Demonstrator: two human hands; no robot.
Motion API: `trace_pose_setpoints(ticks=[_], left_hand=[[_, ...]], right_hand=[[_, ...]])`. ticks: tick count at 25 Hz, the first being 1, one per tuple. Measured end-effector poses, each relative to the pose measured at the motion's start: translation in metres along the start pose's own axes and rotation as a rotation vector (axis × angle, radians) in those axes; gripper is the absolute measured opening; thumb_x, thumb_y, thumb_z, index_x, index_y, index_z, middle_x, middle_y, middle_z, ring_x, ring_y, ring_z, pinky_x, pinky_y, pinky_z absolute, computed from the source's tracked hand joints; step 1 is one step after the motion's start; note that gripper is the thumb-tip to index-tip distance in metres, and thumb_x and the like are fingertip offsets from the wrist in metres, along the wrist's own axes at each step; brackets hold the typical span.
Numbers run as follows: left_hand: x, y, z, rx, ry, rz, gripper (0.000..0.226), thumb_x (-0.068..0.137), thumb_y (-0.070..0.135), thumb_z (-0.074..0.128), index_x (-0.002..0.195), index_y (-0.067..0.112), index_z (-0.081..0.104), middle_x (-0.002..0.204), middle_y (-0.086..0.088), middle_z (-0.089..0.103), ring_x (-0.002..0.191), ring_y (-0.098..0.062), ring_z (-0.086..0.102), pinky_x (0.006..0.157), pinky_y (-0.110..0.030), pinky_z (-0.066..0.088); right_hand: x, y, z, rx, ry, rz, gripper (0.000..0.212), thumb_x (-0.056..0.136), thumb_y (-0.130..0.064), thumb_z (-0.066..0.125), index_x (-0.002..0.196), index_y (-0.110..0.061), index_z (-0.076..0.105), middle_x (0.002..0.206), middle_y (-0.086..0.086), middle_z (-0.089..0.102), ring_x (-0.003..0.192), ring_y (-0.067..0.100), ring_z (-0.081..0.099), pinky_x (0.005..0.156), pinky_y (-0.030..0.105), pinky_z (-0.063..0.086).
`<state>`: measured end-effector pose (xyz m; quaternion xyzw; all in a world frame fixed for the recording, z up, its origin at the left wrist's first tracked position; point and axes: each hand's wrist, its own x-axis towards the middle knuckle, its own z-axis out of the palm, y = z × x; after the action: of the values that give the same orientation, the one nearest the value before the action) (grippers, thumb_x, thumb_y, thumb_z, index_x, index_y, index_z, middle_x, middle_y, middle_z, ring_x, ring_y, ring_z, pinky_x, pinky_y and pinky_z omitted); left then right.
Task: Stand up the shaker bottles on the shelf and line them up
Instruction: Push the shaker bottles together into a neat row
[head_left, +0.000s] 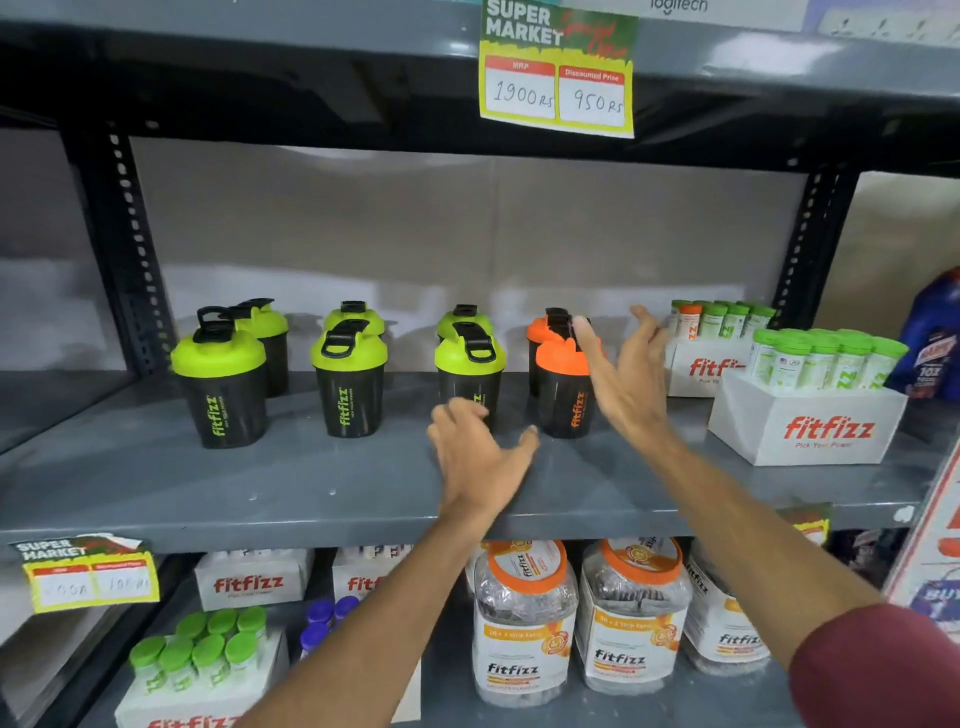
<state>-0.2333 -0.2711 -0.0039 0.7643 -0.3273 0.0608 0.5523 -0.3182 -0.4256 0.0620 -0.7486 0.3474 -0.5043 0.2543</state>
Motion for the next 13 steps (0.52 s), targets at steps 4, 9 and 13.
trace_pose_setpoints(ticks=[4,9,13], left_hand=[[0.027,-0.001,-0.001,-0.054,0.239,-0.299,0.106,0.054,0.054,0.095,0.130,0.006,0.038,0.130,-0.011,0.039,0.124,-0.034,0.039,0.101,-0.044,0.036],[0.053,-0.006,0.013,0.124,0.197,-0.329,0.121,0.043,0.068,0.092,0.130,0.008,0.033,0.134,-0.010,0.041,0.126,-0.033,0.041,0.103,-0.046,0.038],[0.064,-0.009,0.020,0.249,0.147,-0.354,0.113,0.052,0.062,0.092,0.130,0.009,0.030,0.139,-0.013,0.044,0.131,-0.036,0.040,0.105,-0.049,0.035]], right_hand=[[-0.027,0.021,0.019,0.338,-0.056,0.281,0.126,0.058,-0.079,0.077,0.155,-0.025,0.018,0.158,0.006,0.022,0.142,0.028,0.036,0.117,0.054,0.034],[-0.025,0.034,0.040,0.155,-0.118,0.382,0.131,0.048,-0.044,0.100,0.149,-0.019,0.020,0.153,0.014,0.035,0.142,0.036,0.038,0.116,0.056,0.031],[-0.023,0.034,0.052,-0.106,-0.158,0.359,0.105,0.059,-0.043,0.092,0.139,-0.012,0.031,0.139,0.013,0.050,0.134,0.037,0.047,0.109,0.054,0.032]])
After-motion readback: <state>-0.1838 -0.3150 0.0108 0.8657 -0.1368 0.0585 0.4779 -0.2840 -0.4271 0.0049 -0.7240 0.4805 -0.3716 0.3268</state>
